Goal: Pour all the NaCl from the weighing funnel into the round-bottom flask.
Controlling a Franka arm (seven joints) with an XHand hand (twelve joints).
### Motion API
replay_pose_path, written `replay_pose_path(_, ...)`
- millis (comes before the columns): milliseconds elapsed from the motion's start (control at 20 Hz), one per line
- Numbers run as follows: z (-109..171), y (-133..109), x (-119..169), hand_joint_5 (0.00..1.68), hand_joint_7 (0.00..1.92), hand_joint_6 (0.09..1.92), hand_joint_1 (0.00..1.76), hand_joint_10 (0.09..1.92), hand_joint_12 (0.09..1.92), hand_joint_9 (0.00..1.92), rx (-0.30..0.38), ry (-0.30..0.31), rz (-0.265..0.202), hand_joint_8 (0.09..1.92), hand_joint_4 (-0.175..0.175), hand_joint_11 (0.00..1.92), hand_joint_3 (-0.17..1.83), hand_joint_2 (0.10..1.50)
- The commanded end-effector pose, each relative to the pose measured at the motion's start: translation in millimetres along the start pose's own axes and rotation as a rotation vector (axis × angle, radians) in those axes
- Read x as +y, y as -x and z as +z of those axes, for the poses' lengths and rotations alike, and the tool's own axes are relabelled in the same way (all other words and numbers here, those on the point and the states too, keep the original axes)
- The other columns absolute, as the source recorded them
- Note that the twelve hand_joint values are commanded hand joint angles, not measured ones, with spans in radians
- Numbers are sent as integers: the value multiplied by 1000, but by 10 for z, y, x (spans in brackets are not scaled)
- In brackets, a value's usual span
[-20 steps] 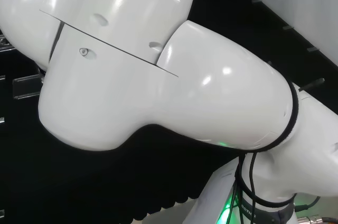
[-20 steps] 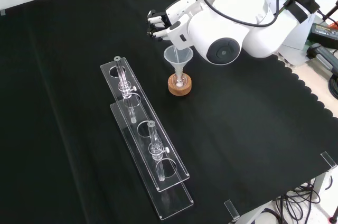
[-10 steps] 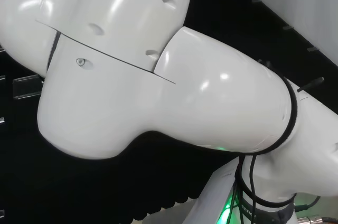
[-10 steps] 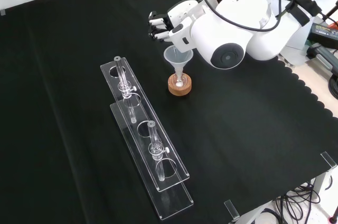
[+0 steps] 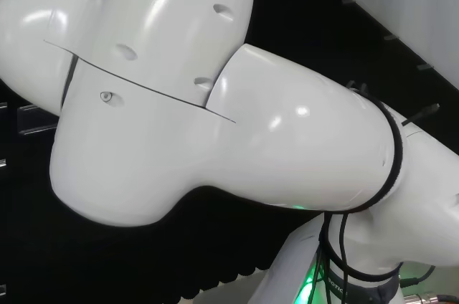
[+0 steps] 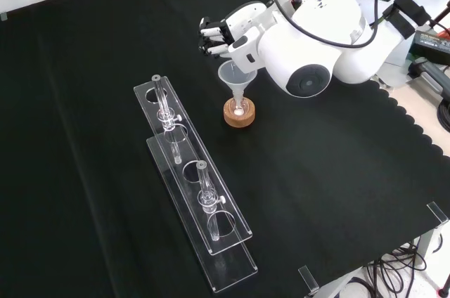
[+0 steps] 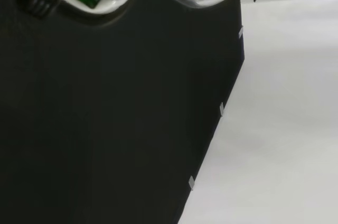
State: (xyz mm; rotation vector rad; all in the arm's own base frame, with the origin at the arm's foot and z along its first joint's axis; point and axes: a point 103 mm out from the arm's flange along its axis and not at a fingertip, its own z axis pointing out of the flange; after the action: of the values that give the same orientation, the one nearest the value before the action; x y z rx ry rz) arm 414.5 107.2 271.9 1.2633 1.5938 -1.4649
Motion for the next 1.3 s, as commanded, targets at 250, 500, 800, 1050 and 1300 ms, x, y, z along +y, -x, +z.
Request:
replay_pose_path(250, -49, 29, -27, 1193, 577, 827, 1102, 316, 1084, 976, -34, 1, 14, 642, 175, 775, 683, 673)
replay_pose_path(500, -59, 29, -32, 1193, 577, 827, 1102, 315, 1084, 976, -50, -1, 23, 642, 175, 776, 683, 673)
replay_pose_path(800, -60, 39, -39, 1194, 576, 827, 1102, 315, 1083, 976, -60, -6, 23, 641, 175, 777, 684, 673)
replay_pose_path(1050, -85, 38, -47, 1194, 575, 827, 1102, 315, 1082, 976, -73, 2, 24, 641, 175, 777, 684, 673)
replay_pose_path(1300, -96, 26, -51, 1194, 575, 827, 1102, 314, 1081, 976, -84, 4, 24, 641, 175, 778, 684, 672)
